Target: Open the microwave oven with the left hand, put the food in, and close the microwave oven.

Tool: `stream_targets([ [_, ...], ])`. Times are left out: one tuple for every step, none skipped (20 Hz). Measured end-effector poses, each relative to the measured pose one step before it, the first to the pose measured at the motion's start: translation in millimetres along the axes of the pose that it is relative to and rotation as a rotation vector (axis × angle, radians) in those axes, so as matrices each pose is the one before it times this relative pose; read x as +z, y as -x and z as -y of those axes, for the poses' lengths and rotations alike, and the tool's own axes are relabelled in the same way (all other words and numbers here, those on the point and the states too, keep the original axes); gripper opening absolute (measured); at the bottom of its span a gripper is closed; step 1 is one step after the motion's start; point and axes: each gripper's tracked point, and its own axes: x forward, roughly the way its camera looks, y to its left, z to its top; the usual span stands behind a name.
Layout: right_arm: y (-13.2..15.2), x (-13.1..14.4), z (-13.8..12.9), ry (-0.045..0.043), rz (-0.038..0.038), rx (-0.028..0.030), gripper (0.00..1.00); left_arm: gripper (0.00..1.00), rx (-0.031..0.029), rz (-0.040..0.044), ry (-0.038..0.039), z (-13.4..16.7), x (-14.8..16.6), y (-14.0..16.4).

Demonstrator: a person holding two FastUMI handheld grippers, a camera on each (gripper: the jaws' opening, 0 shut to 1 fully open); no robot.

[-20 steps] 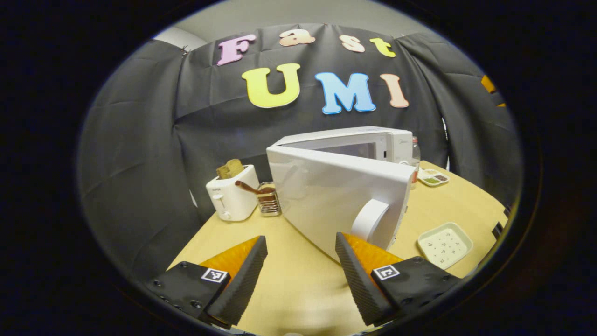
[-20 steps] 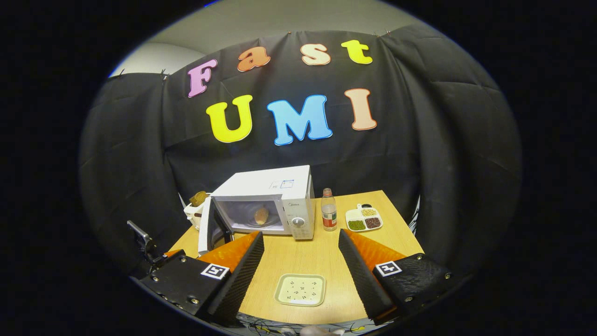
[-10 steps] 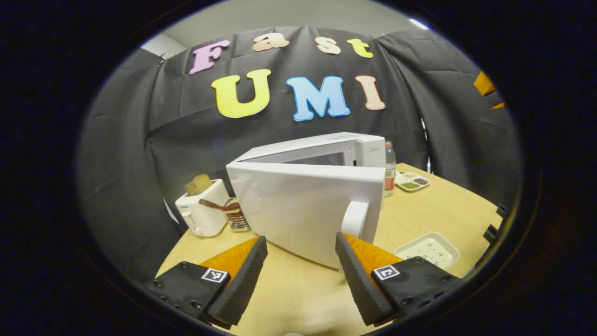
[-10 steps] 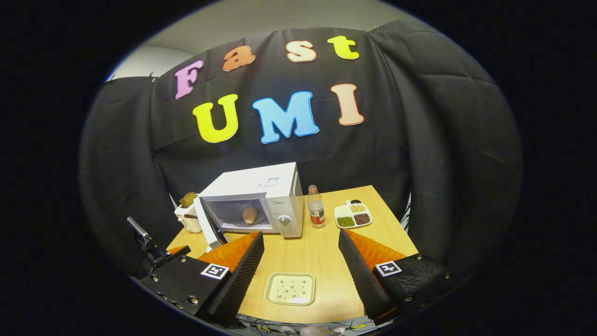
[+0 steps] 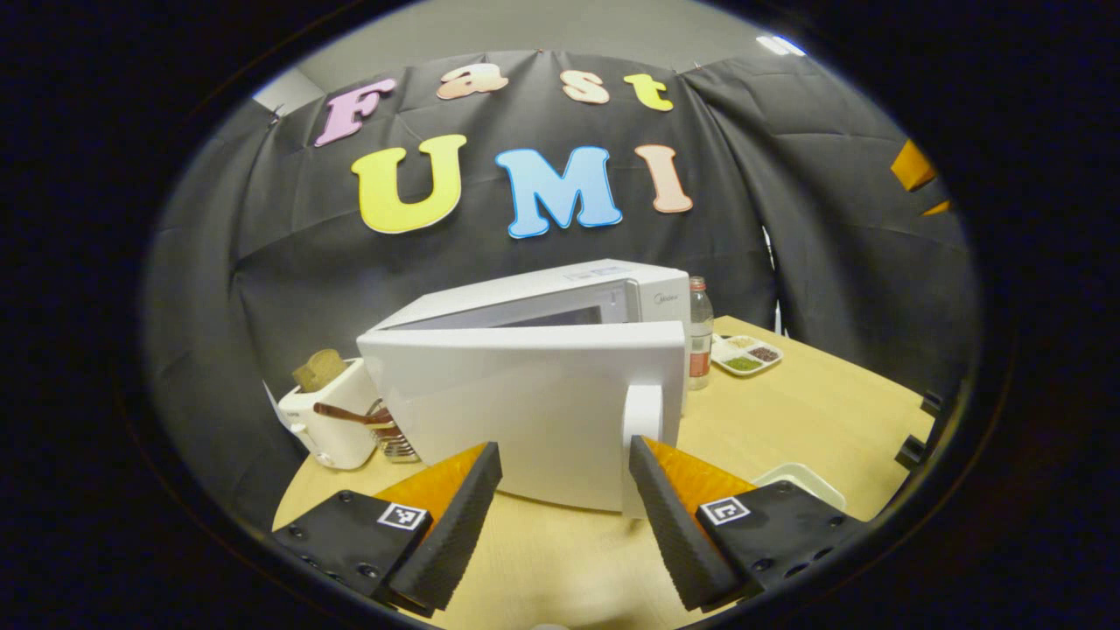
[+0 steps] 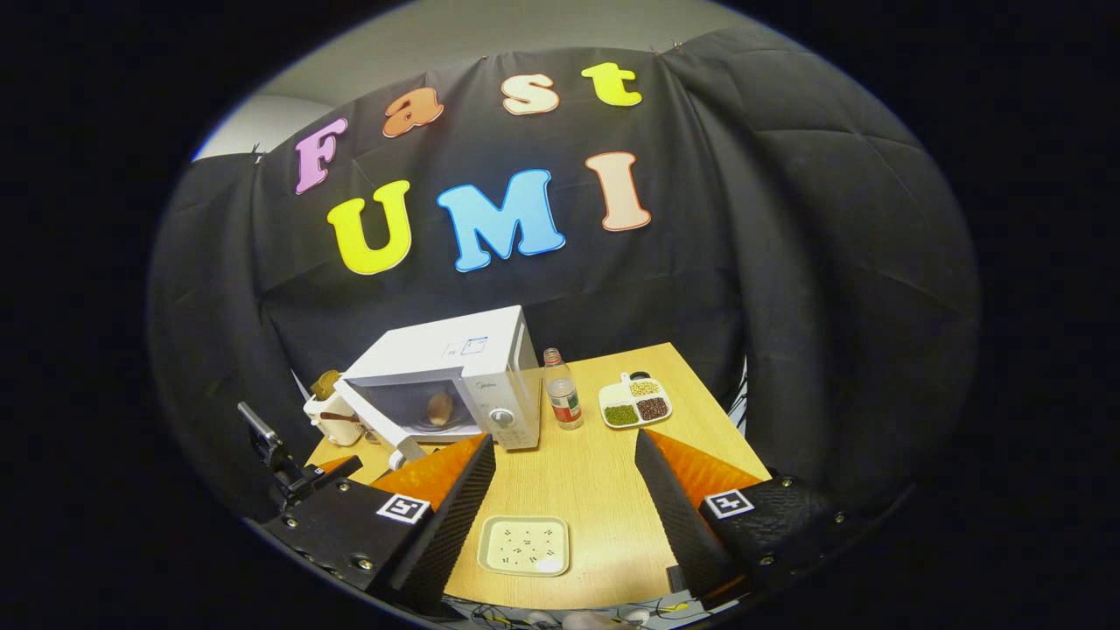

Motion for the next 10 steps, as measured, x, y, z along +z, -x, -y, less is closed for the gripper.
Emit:
stream_targets([
  [-1.99, 1.17, 1.42, -0.00040, 0.00268, -0.00603, 0.98, 0.97, -0.00404, 0.00211, 0.00266, 1.75, 1.59, -3.67],
  [-1.38, -0.12, 2.36, -0.00094, 0.00055, -0.00688, 0.98, 0.97, -0.00675, 0.00243, 0.00626, 1.21, 1.67, -4.70],
  [-0.76, 0.81, 1.48, -0.00198, 0.00163, -0.00424, 0.98, 0.94, -0.00178, 0.00123, 0.00390, 1.13, 0.92, -5.20],
  [-1.98, 0.49, 1.71, -0.00517, -0.00279, -0.00508, 0.98, 0.94, -0.00632, 0.00050, 0.00252, 2.28, 1.39, -4.34],
  [-2.32, -0.24, -0.20, -0.00394, -0.00099, -0.00356, 0.98, 0.94, -0.00681, 0.00520, -0.00056, 1.99, 0.94, -4.89],
  [-1.45, 1.17, 2.10, -0.00556, -0.00174, -0.00834, 0.98, 0.97, -0.00629, 0.00212, -0.00292, 2.37, 1.95, -4.06],
  [-0.81, 2.19, -0.06, -0.00647, 0.00168, 0.00008, 0.98, 0.94, -0.00608, 0.00241, -0.00293, 1.69, 1.10, -3.84],
  [-0.57, 0.10, -1.44, -0.00380, -0.00016, -0.00326, 0.98, 0.94, -0.00602, 0.00267, -0.00127, 2.08, 1.71, -3.81],
  [-2.11, -0.27, 1.69, 0.00111, -0.00106, -0.00557, 0.98, 0.94, -0.00282, 0.00039, -0.00047, 3.52, -0.61, -3.45],
  [-0.60, 1.20, 0.76, 0.00051, 0.00017, -0.00439, 0.98, 0.97, -0.00312, 0.00402, -0.00243, 2.16, 2.48, -4.99],
])
